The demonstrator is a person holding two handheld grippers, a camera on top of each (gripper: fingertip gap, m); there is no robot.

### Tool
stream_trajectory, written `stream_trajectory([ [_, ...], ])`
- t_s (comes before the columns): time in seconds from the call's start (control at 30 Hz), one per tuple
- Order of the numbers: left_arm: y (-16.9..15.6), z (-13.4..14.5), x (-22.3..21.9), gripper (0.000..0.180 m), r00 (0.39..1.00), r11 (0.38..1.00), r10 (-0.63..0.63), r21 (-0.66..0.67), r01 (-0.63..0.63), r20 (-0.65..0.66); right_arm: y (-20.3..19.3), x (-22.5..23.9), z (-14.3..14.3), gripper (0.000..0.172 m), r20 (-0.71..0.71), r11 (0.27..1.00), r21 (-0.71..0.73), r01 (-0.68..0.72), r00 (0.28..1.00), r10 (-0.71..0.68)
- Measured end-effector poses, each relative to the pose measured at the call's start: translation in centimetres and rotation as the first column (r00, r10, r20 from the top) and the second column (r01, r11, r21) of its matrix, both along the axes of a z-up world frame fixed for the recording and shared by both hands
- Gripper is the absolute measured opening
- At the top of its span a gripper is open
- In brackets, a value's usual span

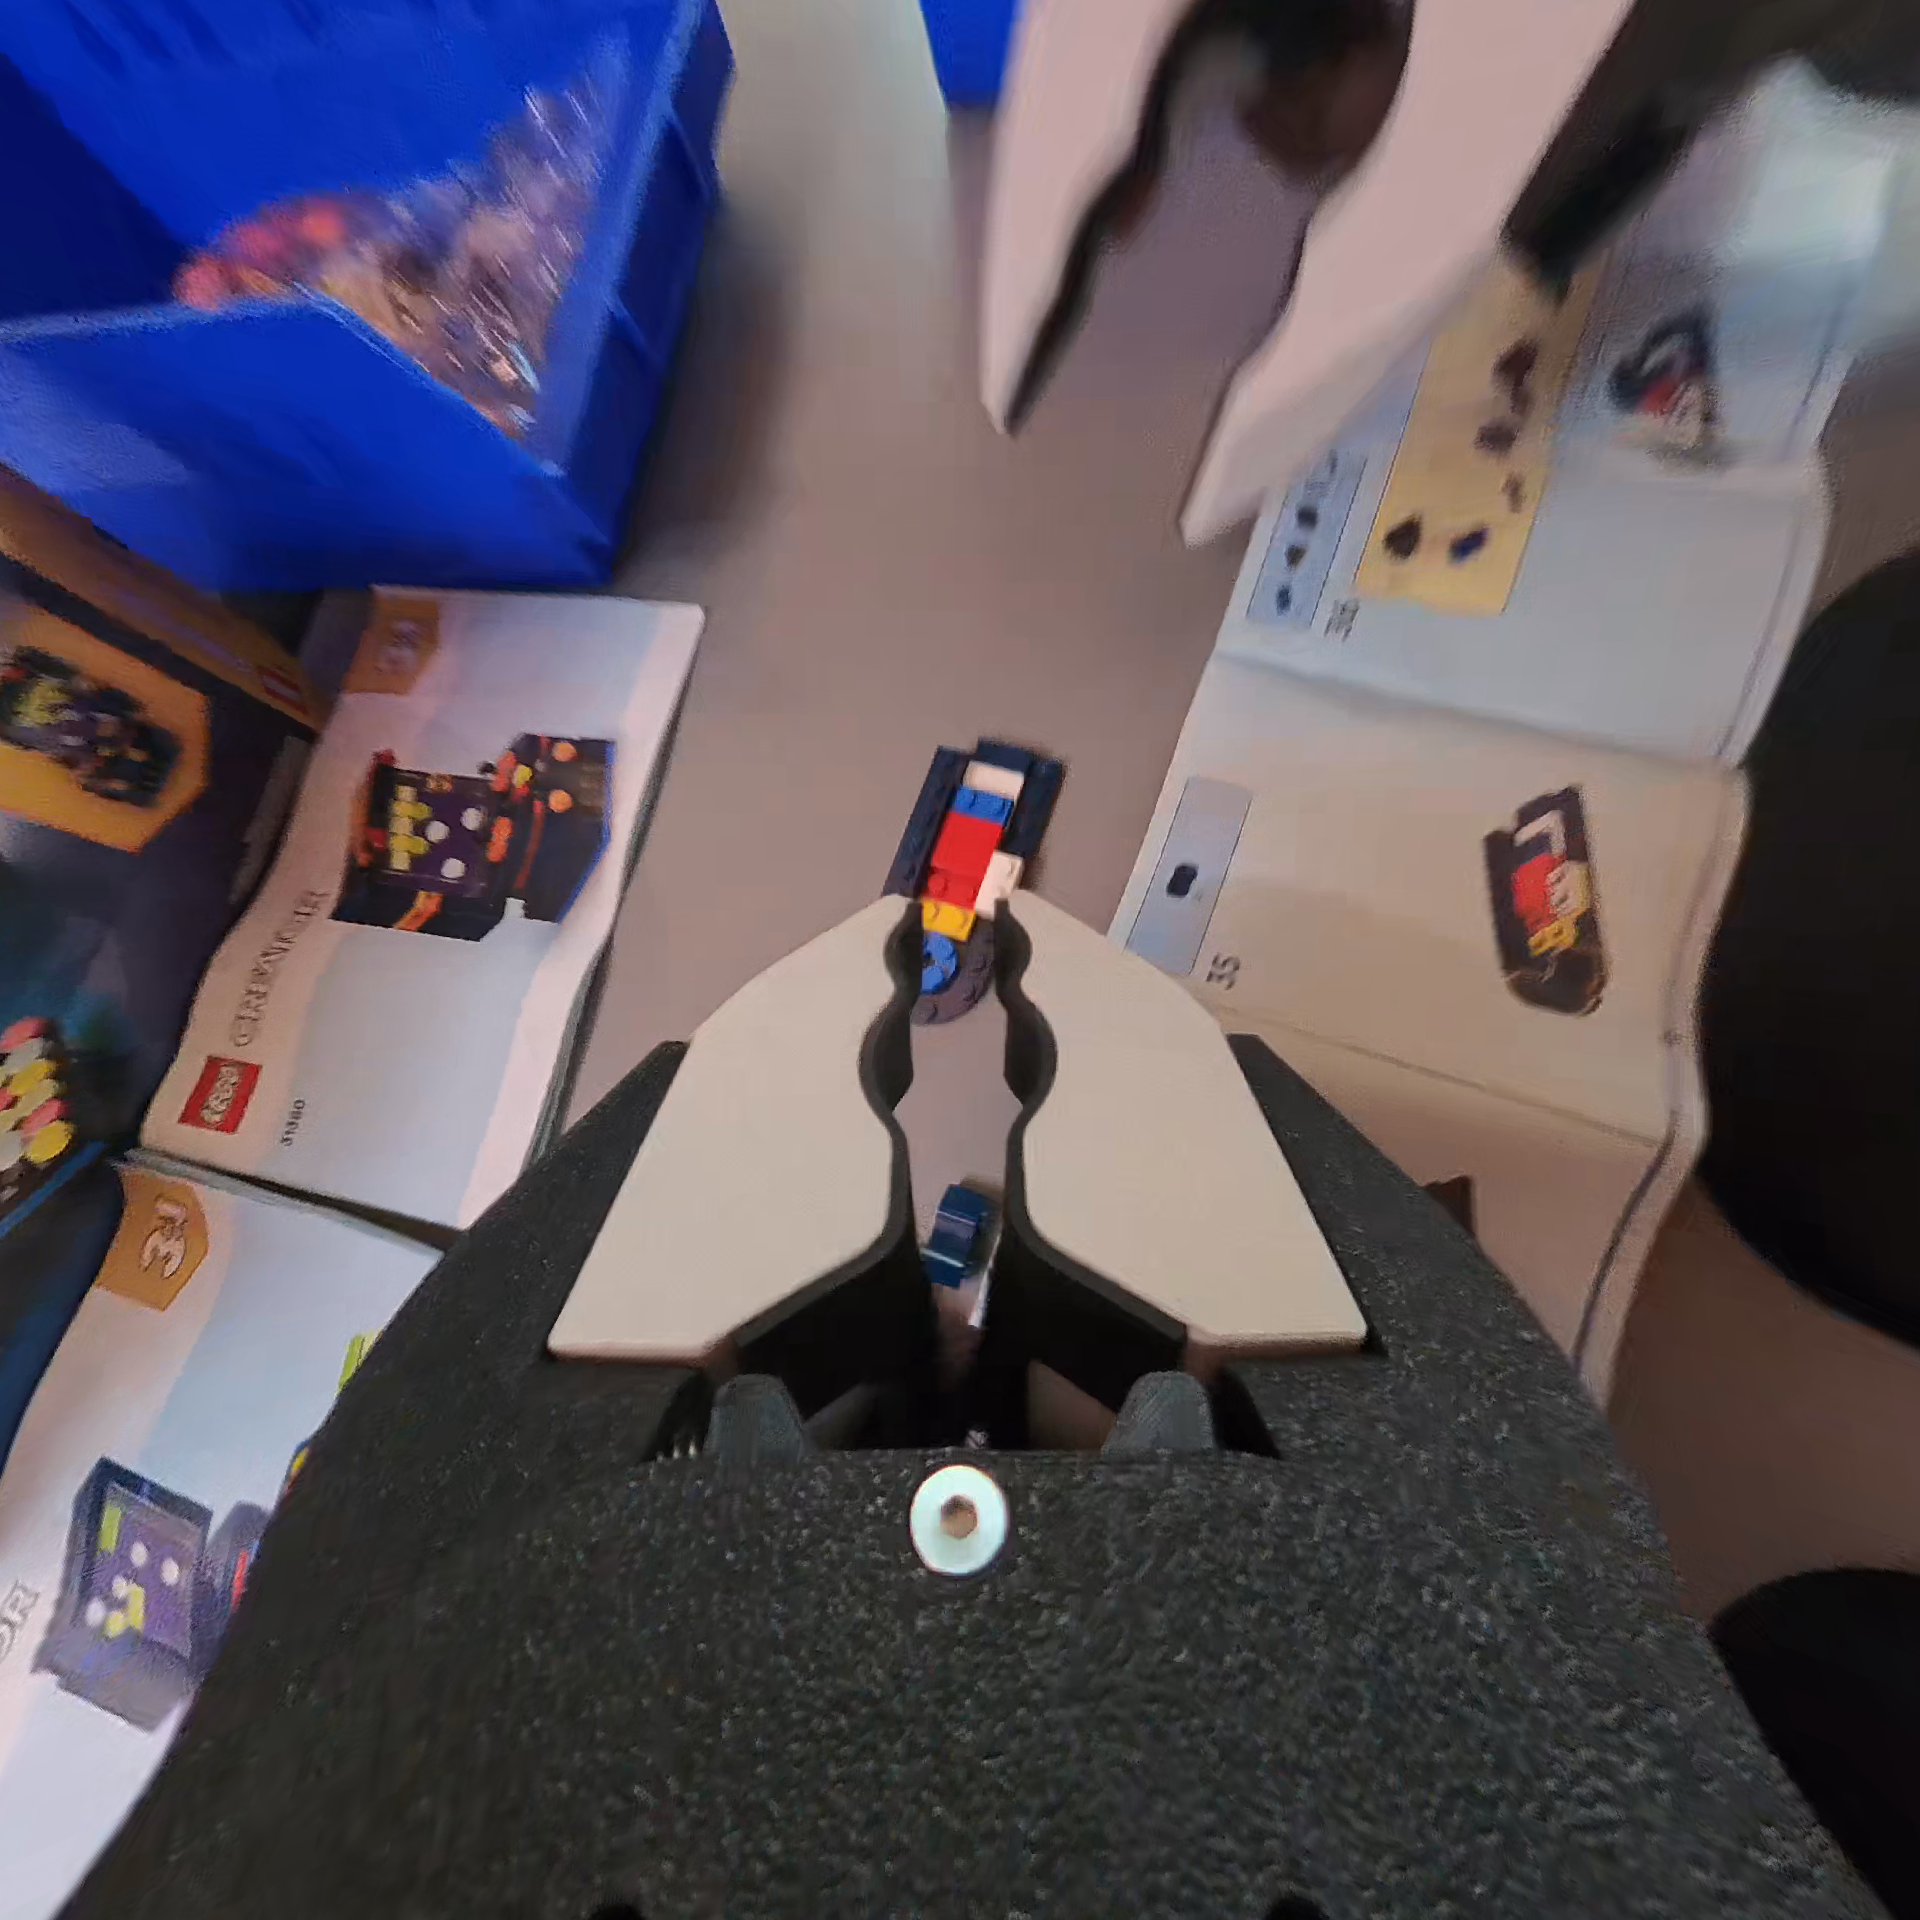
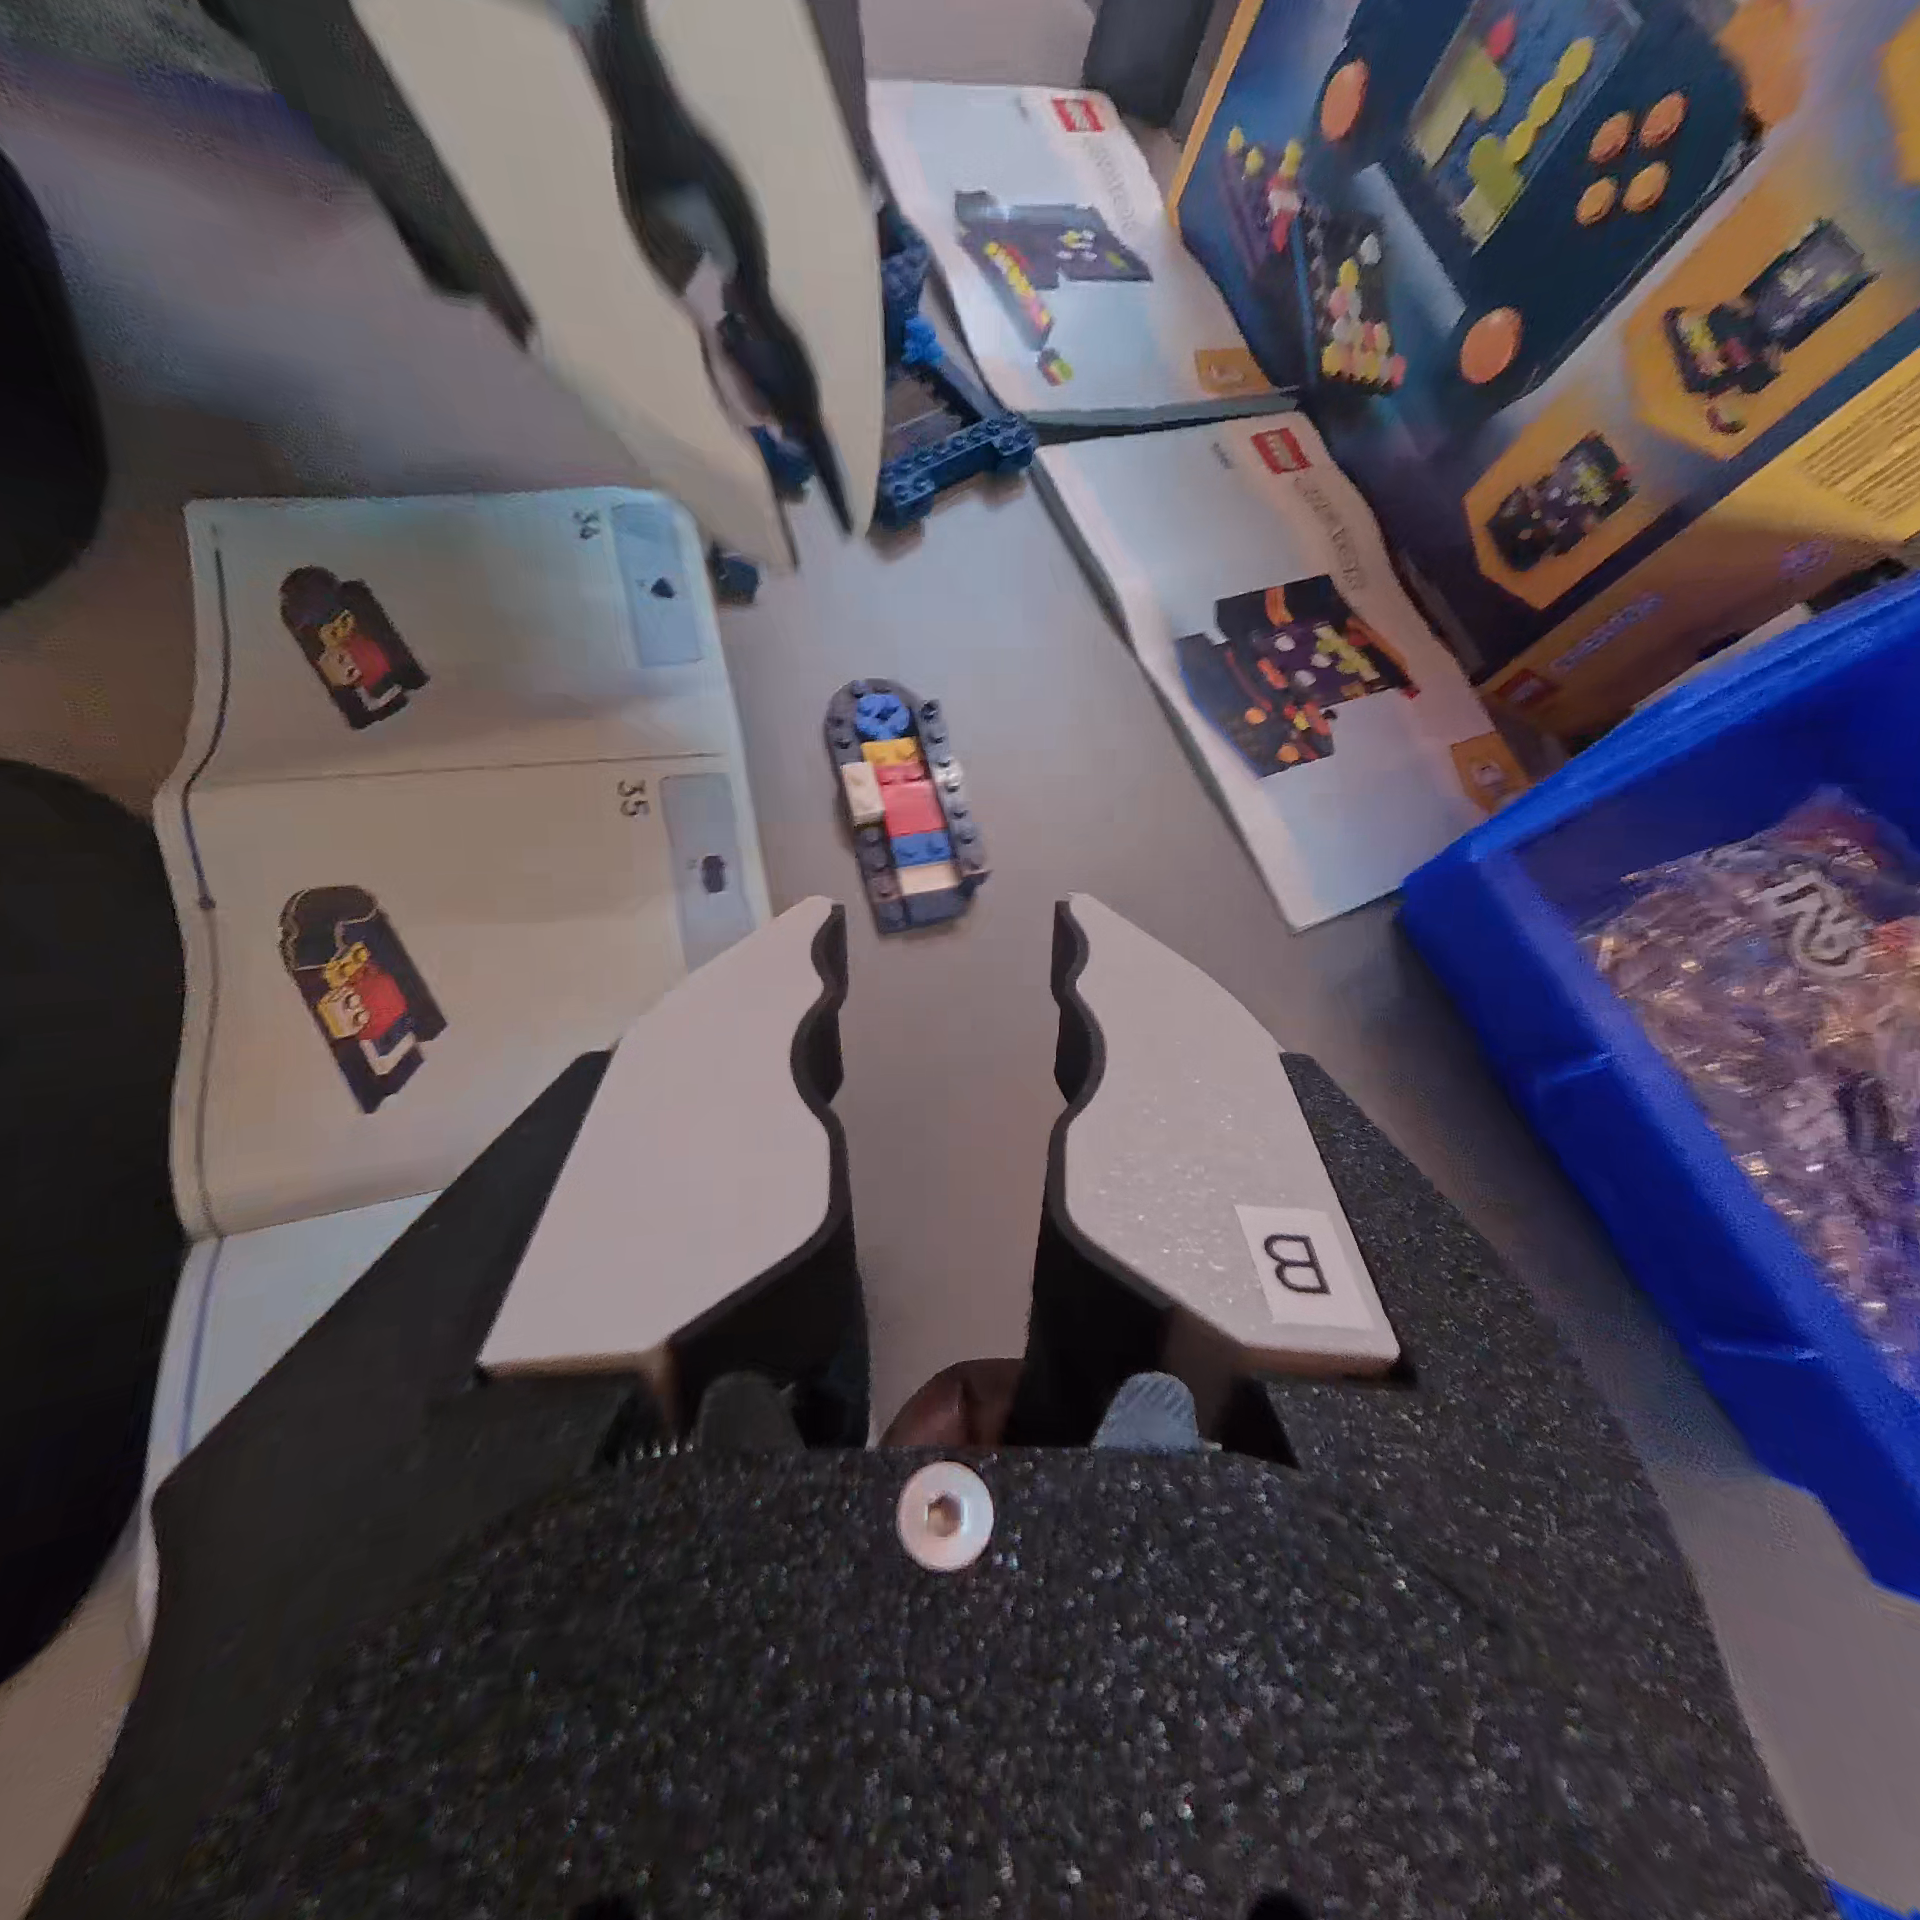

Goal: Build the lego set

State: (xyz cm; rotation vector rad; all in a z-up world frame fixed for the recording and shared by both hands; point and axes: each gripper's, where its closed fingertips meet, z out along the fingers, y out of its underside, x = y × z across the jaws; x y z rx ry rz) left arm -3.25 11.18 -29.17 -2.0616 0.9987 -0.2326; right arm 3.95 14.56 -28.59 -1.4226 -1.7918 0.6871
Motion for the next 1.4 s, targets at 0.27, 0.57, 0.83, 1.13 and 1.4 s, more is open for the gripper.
stream_trajectory([
  [0.27, -1.3, 5.9, -3.2, 0.017, 0.833, 0.863, 0.135, 0.349, -0.365, 0.537, 1.1, -0.5, -2.9, 0.029, -0.204, 0.984, -0.104, 0.143, 0.965, -0.162],
  [0.57, -0.5, 5.0, -5.1, 0.063, 0.808, 0.804, 0.192, 0.382, -0.455, 0.558, 1.6, -0.7, -3.6, 0.030, -0.158, 0.977, -0.108, 0.182, 0.968, -0.197],
  [0.83, 0.1, 3.8, -11.5, 0.118, 0.724, 0.732, 0.485, 0.225, -0.643, 0.491, 1.0, -0.9, -4.5, 0.032, -0.099, 0.986, -0.052, 0.155, 0.982, -0.160],
  [1.13, -2.3, -1.6, -10.4, 0.071, 0.886, 0.929, 0.361, -0.033, -0.368, 0.291, 0.7, -1.0, -4.9, 0.032, -0.073, 0.990, -0.022, 0.139, 0.987, -0.140],
  [1.4, -3.9, -6.4, -10.1, 0.032, 0.913, 0.896, 0.406, -0.178, -0.407, -0.041, 0.5, -1.0, -5.3, 0.032, -0.049, 0.992, 0.009, 0.126, 0.991, -0.125],
])
